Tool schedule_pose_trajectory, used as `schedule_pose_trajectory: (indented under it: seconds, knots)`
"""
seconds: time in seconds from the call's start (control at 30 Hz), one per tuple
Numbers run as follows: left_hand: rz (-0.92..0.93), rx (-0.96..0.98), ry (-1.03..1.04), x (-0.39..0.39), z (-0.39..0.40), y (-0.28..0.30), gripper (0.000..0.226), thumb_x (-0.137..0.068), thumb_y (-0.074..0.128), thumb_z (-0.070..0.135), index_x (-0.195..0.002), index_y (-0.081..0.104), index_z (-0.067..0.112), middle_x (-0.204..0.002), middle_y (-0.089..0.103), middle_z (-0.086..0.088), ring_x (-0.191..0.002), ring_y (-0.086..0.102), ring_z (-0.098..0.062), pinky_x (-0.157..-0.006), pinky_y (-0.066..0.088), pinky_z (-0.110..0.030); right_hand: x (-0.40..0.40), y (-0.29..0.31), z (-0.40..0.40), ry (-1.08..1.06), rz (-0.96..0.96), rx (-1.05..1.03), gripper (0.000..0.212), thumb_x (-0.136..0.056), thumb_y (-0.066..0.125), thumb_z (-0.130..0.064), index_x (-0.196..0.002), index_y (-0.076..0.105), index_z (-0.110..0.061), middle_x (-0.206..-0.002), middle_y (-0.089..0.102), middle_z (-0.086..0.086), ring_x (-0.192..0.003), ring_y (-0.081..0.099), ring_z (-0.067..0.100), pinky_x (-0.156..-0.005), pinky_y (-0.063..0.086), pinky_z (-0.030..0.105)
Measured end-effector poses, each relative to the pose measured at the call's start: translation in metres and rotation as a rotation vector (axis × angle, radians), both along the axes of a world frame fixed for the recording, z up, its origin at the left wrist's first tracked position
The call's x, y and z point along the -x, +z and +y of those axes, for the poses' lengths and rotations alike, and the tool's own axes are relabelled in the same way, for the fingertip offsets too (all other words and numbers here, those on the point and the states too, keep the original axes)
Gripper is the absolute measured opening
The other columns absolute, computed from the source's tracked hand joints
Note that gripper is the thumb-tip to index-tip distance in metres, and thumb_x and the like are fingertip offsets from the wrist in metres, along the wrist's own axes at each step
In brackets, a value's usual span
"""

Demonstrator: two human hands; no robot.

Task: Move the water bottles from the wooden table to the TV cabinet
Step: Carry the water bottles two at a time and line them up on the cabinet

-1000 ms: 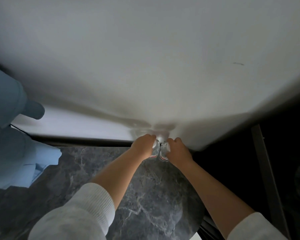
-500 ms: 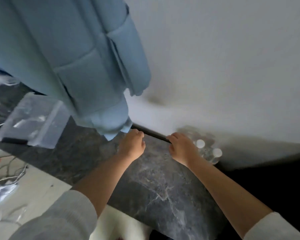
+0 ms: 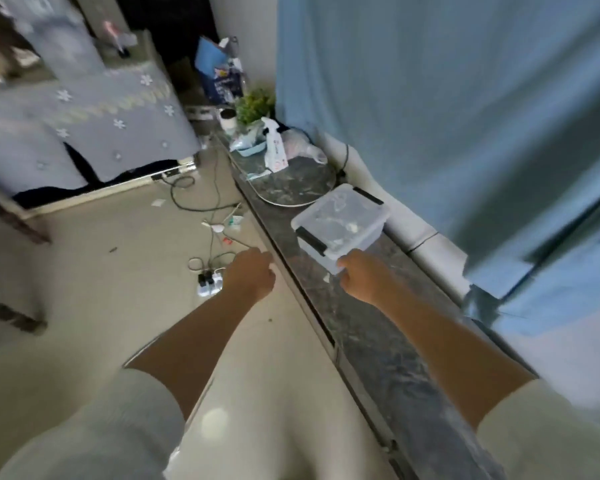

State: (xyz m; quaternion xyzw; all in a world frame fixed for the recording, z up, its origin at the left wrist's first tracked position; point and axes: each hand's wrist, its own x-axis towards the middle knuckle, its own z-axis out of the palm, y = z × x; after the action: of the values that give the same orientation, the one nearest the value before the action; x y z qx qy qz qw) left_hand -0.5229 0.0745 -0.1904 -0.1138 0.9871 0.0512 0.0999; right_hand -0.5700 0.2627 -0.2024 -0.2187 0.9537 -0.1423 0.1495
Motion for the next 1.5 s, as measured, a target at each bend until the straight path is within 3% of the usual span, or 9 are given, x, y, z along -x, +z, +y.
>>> schedule_pose_trajectory:
  seconds: [0.2, 0.4, 0.5, 0.6, 0.87, 1.03, 1.17, 1.3, 1.5]
  knots:
    - [0.050, 0.095, 0.288, -0.060, -0.171, 0.046, 0.038, -0.097, 0.041, 0.022, -0.132, 0.050, 0.014, -0.134, 0.047, -0.010, -0.127, 0.045, -0.027, -0.100, 0.042, -0.038, 0.003, 0.054, -0.177, 0.196, 0.131, 0.047, 0.034, -0.094, 0.044, -0.013, -0.125, 0.056, -0.006, -0.129, 0.056, 0.018, -0.119, 0.054, 0.032, -0.100, 0.044, 0.038]
    - [0.046, 0.174, 0.568, -0.129, -0.296, 0.073, 0.039, -0.096, 0.041, 0.019, -0.133, 0.051, 0.013, -0.134, 0.048, -0.010, -0.127, 0.044, -0.028, -0.098, 0.043, -0.038, -0.002, 0.083, -0.333, 0.456, 0.264, 0.104, 0.030, -0.091, 0.046, -0.012, -0.117, 0.060, -0.005, -0.121, 0.056, 0.016, -0.104, 0.054, 0.027, -0.090, 0.045, 0.037]
    - [0.056, 0.171, 0.715, -0.155, -0.349, 0.083, 0.037, -0.092, 0.044, 0.015, -0.127, 0.056, 0.011, -0.131, 0.050, -0.012, -0.126, 0.045, -0.031, -0.097, 0.044, -0.039, -0.001, 0.095, -0.405, 0.575, 0.308, 0.127, 0.035, -0.090, 0.048, -0.011, -0.123, 0.058, -0.004, -0.127, 0.054, 0.019, -0.117, 0.051, 0.034, -0.095, 0.044, 0.035]
    - [0.074, 0.181, 0.839, -0.170, -0.405, 0.088, 0.035, -0.089, 0.048, 0.013, -0.122, 0.060, 0.011, -0.128, 0.053, -0.012, -0.123, 0.047, -0.031, -0.096, 0.045, -0.039, 0.008, 0.107, -0.481, 0.634, 0.300, 0.180, 0.030, -0.087, 0.052, -0.011, -0.113, 0.063, -0.002, -0.122, 0.056, 0.021, -0.115, 0.053, 0.036, -0.094, 0.047, 0.038]
    - [0.107, 0.229, 1.053, -0.164, -0.573, 0.124, 0.037, -0.094, 0.041, 0.018, -0.127, 0.057, 0.012, -0.135, 0.050, -0.015, -0.128, 0.045, -0.034, -0.102, 0.042, -0.041, 0.047, 0.135, -0.694, 0.816, 0.255, 0.301, 0.034, -0.088, 0.052, -0.009, -0.121, 0.060, -0.006, -0.126, 0.055, 0.019, -0.118, 0.051, 0.033, -0.097, 0.043, 0.035]
    - [0.119, 0.272, 1.108, -0.155, -0.675, 0.146, 0.035, -0.093, 0.044, 0.018, -0.124, 0.060, 0.013, -0.126, 0.054, -0.013, -0.122, 0.048, -0.032, -0.095, 0.047, -0.040, 0.048, 0.150, -0.822, 0.928, 0.241, 0.325, 0.031, -0.090, 0.049, -0.008, -0.118, 0.062, -0.003, -0.123, 0.055, 0.021, -0.116, 0.053, 0.035, -0.096, 0.045, 0.037]
    - [0.198, 0.276, 1.236, -0.168, -0.740, 0.158, 0.034, -0.093, 0.043, 0.018, -0.121, 0.060, 0.011, -0.125, 0.055, -0.013, -0.118, 0.051, -0.033, -0.092, 0.047, -0.039, 0.031, 0.149, -0.917, 1.032, 0.199, 0.327, 0.028, -0.090, 0.050, -0.011, -0.114, 0.064, -0.006, -0.122, 0.056, 0.019, -0.101, 0.062, 0.036, -0.086, 0.051, 0.035]
    - [0.171, 0.265, 1.355, -0.198, -0.798, 0.164, 0.032, -0.093, 0.042, 0.017, -0.117, 0.061, 0.008, -0.123, 0.058, -0.014, -0.116, 0.054, -0.032, -0.091, 0.049, -0.039, 0.003, 0.148, -0.988, 1.095, 0.200, 0.335, 0.032, -0.090, 0.050, -0.010, -0.120, 0.062, -0.005, -0.127, 0.056, 0.018, -0.116, 0.054, 0.034, -0.098, 0.044, 0.035]
    - [0.148, 0.251, 1.448, -0.255, -0.900, 0.172, 0.031, -0.093, 0.044, 0.016, -0.119, 0.059, 0.008, -0.123, 0.058, -0.013, -0.115, 0.055, -0.030, -0.090, 0.048, -0.038, -0.050, 0.161, -1.108, 1.194, 0.223, 0.332, 0.033, -0.092, 0.049, -0.013, -0.123, 0.059, -0.006, -0.130, 0.055, 0.014, -0.118, 0.053, 0.028, -0.098, 0.044, 0.035]
